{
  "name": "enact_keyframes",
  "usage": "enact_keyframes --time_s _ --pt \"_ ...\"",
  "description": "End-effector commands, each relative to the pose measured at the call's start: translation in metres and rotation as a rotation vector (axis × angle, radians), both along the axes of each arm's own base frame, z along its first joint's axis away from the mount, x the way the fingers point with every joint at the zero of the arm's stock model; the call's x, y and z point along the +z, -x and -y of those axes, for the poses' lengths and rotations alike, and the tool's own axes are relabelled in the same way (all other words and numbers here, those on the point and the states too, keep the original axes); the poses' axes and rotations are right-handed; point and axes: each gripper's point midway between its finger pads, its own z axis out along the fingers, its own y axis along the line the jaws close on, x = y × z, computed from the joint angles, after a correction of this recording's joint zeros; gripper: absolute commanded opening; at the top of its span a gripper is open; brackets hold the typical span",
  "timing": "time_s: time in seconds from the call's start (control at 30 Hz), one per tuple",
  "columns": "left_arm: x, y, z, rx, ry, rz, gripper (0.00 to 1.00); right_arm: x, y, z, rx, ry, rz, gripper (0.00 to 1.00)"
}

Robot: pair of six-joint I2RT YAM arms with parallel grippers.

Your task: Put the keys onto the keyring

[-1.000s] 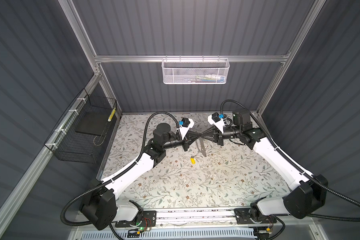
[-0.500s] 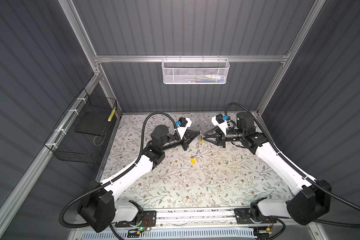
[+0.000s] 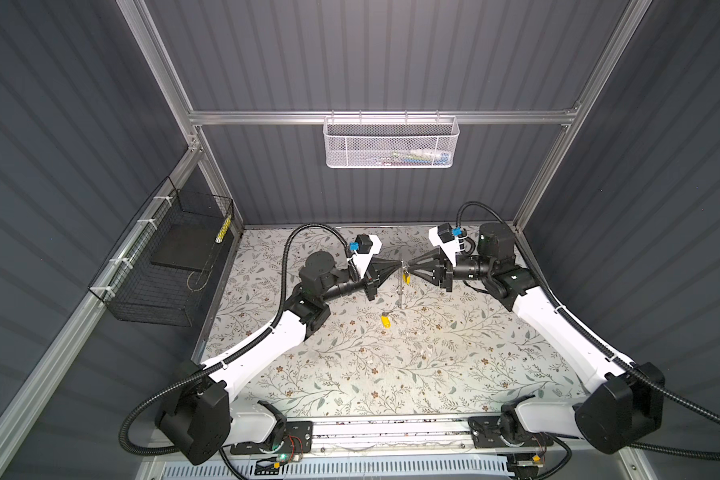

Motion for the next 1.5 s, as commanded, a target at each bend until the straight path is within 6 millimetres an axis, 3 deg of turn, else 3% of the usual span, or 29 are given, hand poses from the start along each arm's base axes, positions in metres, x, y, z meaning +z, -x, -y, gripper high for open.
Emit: enact_keyframes --time_s 0.0,0.47,0.87,1.17,1.33,1.47 --pt "0.008 0.009 0.002 -0.039 0.032 0.023 0.00 0.011 0.002 -0.001 0.034 -0.024 0.017 0.23" --pt "0.007 0.010 0.007 -0.075 0.034 0.013 0.00 0.019 0.005 -0.004 0.073 -0.048 0.035 0.20" --pt "0.008 0.010 0.009 -0.088 0.047 0.011 0.00 0.020 0.009 -0.006 0.101 -0.050 0.031 0.00" --pt "0.001 0.006 0.005 -0.042 -0.030 -0.005 0.00 0.014 0.010 -0.001 0.085 0.045 0.047 0.00" --pt "-0.003 0.002 -0.007 0.047 -0.129 0.002 0.16 0.008 0.014 0.005 0.105 0.185 0.016 0.00" --pt "-0.009 0.003 -0.010 0.043 -0.228 -0.022 0.17 0.006 0.017 0.011 0.117 0.274 0.001 0.00"
